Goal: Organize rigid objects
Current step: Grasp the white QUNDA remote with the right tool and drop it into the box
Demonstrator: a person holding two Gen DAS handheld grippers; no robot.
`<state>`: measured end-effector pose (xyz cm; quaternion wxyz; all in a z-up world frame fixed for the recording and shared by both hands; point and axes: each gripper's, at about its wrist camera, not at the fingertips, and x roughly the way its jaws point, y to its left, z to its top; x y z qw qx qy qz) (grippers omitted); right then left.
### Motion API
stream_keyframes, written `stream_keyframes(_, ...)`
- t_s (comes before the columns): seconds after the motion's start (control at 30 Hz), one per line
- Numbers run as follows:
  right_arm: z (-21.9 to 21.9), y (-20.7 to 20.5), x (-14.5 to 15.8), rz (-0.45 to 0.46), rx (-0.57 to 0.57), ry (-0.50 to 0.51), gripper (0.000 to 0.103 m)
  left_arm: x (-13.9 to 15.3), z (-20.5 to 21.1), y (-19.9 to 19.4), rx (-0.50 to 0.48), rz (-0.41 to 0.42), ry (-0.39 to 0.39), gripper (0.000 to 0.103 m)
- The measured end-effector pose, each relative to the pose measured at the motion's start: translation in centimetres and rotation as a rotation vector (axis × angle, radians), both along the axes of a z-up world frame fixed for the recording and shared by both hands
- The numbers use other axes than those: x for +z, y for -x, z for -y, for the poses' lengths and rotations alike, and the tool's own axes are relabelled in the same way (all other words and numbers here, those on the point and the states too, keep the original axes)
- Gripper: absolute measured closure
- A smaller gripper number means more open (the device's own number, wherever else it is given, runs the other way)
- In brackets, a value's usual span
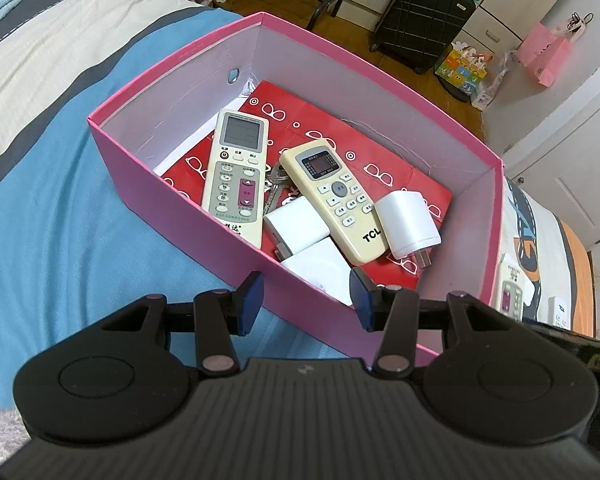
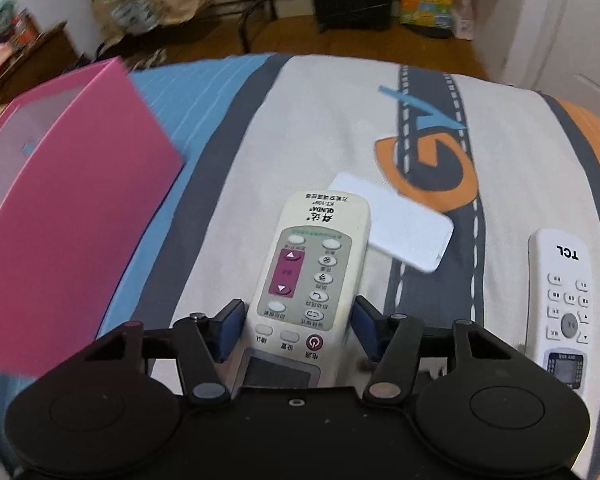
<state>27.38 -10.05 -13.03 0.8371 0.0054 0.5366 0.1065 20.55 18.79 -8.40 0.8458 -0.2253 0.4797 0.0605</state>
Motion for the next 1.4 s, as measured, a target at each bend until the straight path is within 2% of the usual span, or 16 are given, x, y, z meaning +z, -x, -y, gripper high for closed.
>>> stream_keyframes(0.07,-0.2,0.2,-0.5,-0.005,0.028,0.016,0.039,0.0,0.0,0.0,0.002,0.001,0.0,0.057)
stream_keyframes(0.2,-1.5,0.4,-0.9,0.054,0.079,0.084,0.04,-0.1,-0.1,0.1,0.005,0.001,0.002,0.057)
stream_keyframes(0.37,-1.7,2.3,0.9,0.109,0.098,0.088,0.044,-0.2,-0.1,0.1,0.005,0.005,0.002,0.057)
stream_keyframes(0.6,-2.3,4.7,4.4,0.186,0.114,0.086,0.045,-0.2,-0.1,0.1,0.005,0.005,0.002,0.057)
stream_keyframes(0.8,-2.8,6.3,7.0,0.276,0.099,-0.019,0.045,-0.3,-0.1,0.1,0.007,0.006,0.009,0.058)
stream_keyframes(0.93,-3.2,7.5,10.1,0.345,0.125,-0.11,0.045,-0.3,-0.1,0.2,0.004,0.01,0.014,0.058)
stream_keyframes(1.1,-5.9,7.9,15.1,0.404,0.252,-0.257,0.045,-0.2,-0.2,0.2,0.003,0.013,0.02,0.058)
stream_keyframes(1.2,-8.7,6.9,16.4,0.409,0.334,-0.273,0.045,-0.2,-0.2,0.3,0.004,0.015,0.024,0.059)
stream_keyframes(1.3,-12.3,5.2,16.6,0.428,0.445,-0.223,0.045,-0.2,-0.3,0.4,0.002,0.019,0.03,0.06)
stream_keyframes(1.4,-14.2,2.8,15.1,0.376,0.54,-0.261,0.045,-0.3,-0.6,0.4,0.007,0.02,0.047,0.06)
